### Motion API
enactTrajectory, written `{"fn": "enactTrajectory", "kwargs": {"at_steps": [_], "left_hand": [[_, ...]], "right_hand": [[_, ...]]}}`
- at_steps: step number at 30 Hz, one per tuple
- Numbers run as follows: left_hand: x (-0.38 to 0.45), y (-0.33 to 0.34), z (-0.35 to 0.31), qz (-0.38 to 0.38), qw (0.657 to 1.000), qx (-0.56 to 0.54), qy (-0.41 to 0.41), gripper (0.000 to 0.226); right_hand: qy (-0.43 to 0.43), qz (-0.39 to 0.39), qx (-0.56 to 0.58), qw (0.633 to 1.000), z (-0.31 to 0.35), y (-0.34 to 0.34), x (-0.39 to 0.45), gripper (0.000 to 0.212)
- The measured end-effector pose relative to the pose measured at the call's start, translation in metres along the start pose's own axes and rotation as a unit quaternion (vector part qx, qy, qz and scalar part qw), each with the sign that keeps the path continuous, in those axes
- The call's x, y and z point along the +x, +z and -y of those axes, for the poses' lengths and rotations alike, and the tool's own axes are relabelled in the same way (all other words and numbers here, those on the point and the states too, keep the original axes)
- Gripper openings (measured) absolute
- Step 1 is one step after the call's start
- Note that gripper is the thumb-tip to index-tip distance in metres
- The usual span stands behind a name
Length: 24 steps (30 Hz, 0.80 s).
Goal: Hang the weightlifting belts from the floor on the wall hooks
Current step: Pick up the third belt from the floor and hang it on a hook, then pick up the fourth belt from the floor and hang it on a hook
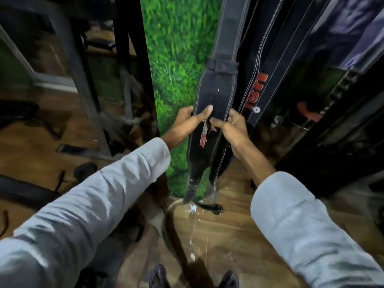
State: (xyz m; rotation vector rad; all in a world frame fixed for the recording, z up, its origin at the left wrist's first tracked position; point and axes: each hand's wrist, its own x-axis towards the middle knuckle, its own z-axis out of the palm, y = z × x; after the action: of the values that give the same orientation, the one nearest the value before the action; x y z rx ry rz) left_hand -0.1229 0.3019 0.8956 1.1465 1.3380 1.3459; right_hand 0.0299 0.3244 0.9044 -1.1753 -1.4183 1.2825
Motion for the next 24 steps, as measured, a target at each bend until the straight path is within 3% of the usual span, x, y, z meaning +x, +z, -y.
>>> {"fn": "enactTrajectory", "kwargs": {"at_steps": [4,10,13,18,24], "left_hand": [[-0.012,0.002,0.028,-0.012,0.999,-0.019,-0.042,0.019],[-0.034,0.008,0.092,-0.036,0.996,-0.015,-0.086,0.057],[-0.046,0.011,0.123,-0.047,0.99,-0.012,-0.132,0.034],[-0.068,0.02,0.192,-0.078,0.979,-0.023,-0.189,0.027],[-0.106,0.03,0.294,-0.131,0.943,-0.051,-0.303,0.015]], "right_hand": [[0.041,0.001,-0.02,0.999,-0.04,0.004,-0.006,0.044],[0.093,-0.004,-0.012,0.996,-0.103,0.011,-0.023,0.057],[0.116,-0.002,-0.02,0.993,-0.135,0.013,-0.031,0.068],[0.165,0.015,-0.057,0.984,-0.209,0.014,-0.057,0.07],[0.254,0.014,-0.082,0.964,-0.352,0.017,-0.076,0.078]]}}
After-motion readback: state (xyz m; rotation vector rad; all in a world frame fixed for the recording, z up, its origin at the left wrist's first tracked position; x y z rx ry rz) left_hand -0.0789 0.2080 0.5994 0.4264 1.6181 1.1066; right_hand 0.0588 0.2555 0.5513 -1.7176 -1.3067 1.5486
